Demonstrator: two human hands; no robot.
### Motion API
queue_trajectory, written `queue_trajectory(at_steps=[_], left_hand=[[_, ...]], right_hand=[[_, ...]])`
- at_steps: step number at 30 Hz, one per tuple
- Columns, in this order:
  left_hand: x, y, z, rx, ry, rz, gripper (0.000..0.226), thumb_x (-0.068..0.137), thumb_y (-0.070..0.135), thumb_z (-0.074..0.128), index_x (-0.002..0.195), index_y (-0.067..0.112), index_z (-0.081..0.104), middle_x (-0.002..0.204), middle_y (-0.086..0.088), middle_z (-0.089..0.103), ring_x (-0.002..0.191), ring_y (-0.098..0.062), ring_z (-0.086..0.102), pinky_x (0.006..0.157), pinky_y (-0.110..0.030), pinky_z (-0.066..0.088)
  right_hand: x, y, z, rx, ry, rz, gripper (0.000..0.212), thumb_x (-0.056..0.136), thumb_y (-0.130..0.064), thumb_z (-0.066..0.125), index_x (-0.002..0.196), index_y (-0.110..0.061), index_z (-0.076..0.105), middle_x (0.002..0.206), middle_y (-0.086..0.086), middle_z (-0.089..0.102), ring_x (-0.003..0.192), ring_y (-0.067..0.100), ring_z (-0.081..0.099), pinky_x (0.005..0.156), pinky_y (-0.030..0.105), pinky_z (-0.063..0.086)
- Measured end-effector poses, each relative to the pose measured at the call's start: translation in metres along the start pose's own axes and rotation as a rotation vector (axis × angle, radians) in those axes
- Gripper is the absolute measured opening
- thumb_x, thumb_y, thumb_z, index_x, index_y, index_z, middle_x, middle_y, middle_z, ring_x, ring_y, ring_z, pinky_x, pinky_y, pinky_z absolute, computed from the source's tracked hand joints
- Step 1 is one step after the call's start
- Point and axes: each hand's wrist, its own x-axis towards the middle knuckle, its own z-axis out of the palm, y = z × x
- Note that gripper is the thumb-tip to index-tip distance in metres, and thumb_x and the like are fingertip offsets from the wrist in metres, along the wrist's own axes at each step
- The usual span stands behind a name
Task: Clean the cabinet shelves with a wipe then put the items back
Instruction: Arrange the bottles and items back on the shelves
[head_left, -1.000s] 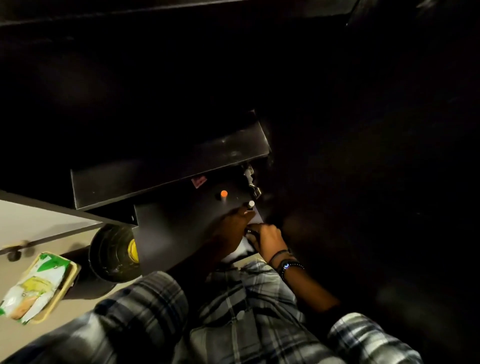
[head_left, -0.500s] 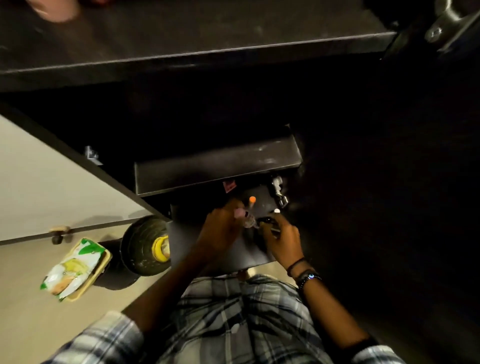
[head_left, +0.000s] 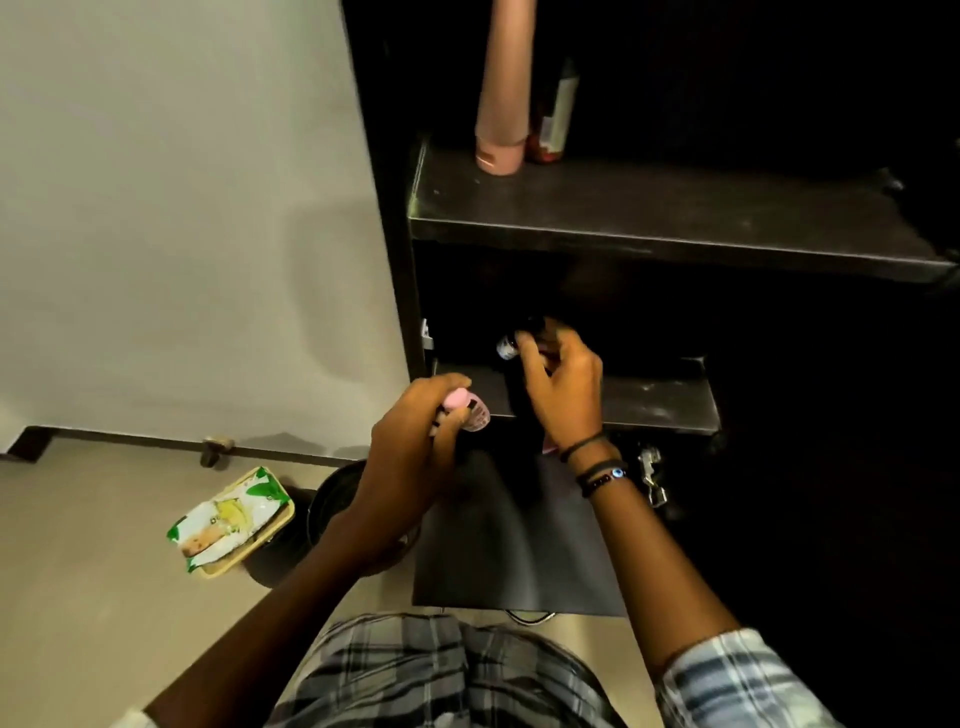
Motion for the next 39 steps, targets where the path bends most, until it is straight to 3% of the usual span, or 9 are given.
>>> queue_trajectory(at_steps=[4,10,18,23,25,31,35,37,39], left_hand=[[0.011,0.003,-0.007,0.052,0.059,0.004,0.025,0.094,0.016,0.051,0.118,0.017,0.056,0.11,0.0,0.062,0.096,-0.008,0.059,0.08,-0.024,0.052],[0.014,0.007,-0.012,0.083,0.067,0.002,0.025,0.094,0.017,0.049,0.118,0.018,0.057,0.108,0.001,0.062,0.095,-0.014,0.061,0.08,-0.039,0.053],[0.018,0.019,-0.022,0.098,0.08,0.067,0.027,0.094,0.017,0.05,0.121,0.019,0.055,0.111,0.0,0.062,0.097,-0.014,0.061,0.079,-0.039,0.054],[0.024,0.069,-0.034,0.034,0.136,0.201,0.03,0.092,0.012,0.056,0.122,0.015,0.058,0.112,0.001,0.062,0.1,-0.009,0.059,0.082,-0.033,0.052],[0.03,0.098,-0.041,0.005,0.152,0.288,0.031,0.092,0.012,0.058,0.123,0.014,0.059,0.112,0.001,0.061,0.101,-0.01,0.058,0.083,-0.033,0.051],[0.07,0.176,-0.062,-0.078,0.162,0.549,0.034,0.093,0.01,0.058,0.126,0.006,0.057,0.109,-0.005,0.061,0.101,-0.013,0.058,0.088,-0.032,0.049],[0.113,0.192,-0.061,0.011,0.215,0.566,0.034,0.09,0.016,0.061,0.123,0.01,0.058,0.104,0.0,0.064,0.097,-0.008,0.059,0.098,-0.053,0.043],[0.128,0.195,-0.056,0.078,0.223,0.543,0.031,0.088,0.02,0.062,0.118,0.015,0.059,0.102,0.003,0.066,0.094,-0.006,0.059,0.105,-0.041,0.04],[0.135,0.197,-0.051,0.151,0.252,0.528,0.027,0.087,0.02,0.064,0.114,0.015,0.062,0.097,0.002,0.067,0.089,-0.005,0.058,0.102,-0.006,0.024]], right_hand=[[0.033,-0.01,0.027,-0.233,-0.212,-0.014,0.031,0.087,-0.016,0.055,0.114,-0.006,0.065,0.112,0.014,0.069,0.105,0.028,0.065,0.086,0.03,0.05],[0.033,-0.014,0.047,-0.47,-0.429,0.026,0.028,0.093,-0.015,0.051,0.111,0.005,0.059,0.113,0.027,0.062,0.106,0.041,0.058,0.082,0.039,0.045],[0.032,0.005,0.036,-0.43,-0.411,-0.061,0.028,0.09,-0.019,0.059,0.112,-0.004,0.065,0.109,0.018,0.069,0.102,0.034,0.064,0.082,0.035,0.05],[0.013,0.012,0.017,-0.294,-0.273,-0.067,0.017,0.086,-0.02,0.065,0.096,-0.008,0.071,0.09,0.008,0.074,0.085,0.014,0.068,0.065,0.004,0.042],[0.002,0.014,0.011,-0.293,-0.204,-0.045,0.012,0.085,-0.018,0.065,0.083,-0.007,0.068,0.074,0.008,0.071,0.071,0.014,0.065,0.055,0.011,0.041],[-0.011,0.017,-0.005,-0.271,-0.165,0.013,0.018,0.084,-0.019,0.062,0.088,-0.002,0.068,0.075,-0.006,0.062,0.069,0.0,0.056,0.063,0.018,0.05],[-0.016,0.032,-0.009,-0.21,-0.126,0.021,0.023,0.083,-0.027,0.068,0.102,-0.014,0.069,0.09,-0.002,0.074,0.081,0.005,0.068,0.075,0.021,0.055],[-0.017,0.035,-0.013,-0.19,-0.102,0.042,0.026,0.083,-0.028,0.07,0.106,-0.015,0.068,0.091,-0.003,0.073,0.084,0.004,0.068,0.078,0.021,0.056],[-0.019,0.036,-0.02,-0.176,-0.088,0.05,0.027,0.083,-0.026,0.07,0.108,-0.014,0.068,0.091,-0.005,0.072,0.084,0.003,0.067,0.079,0.021,0.056]])
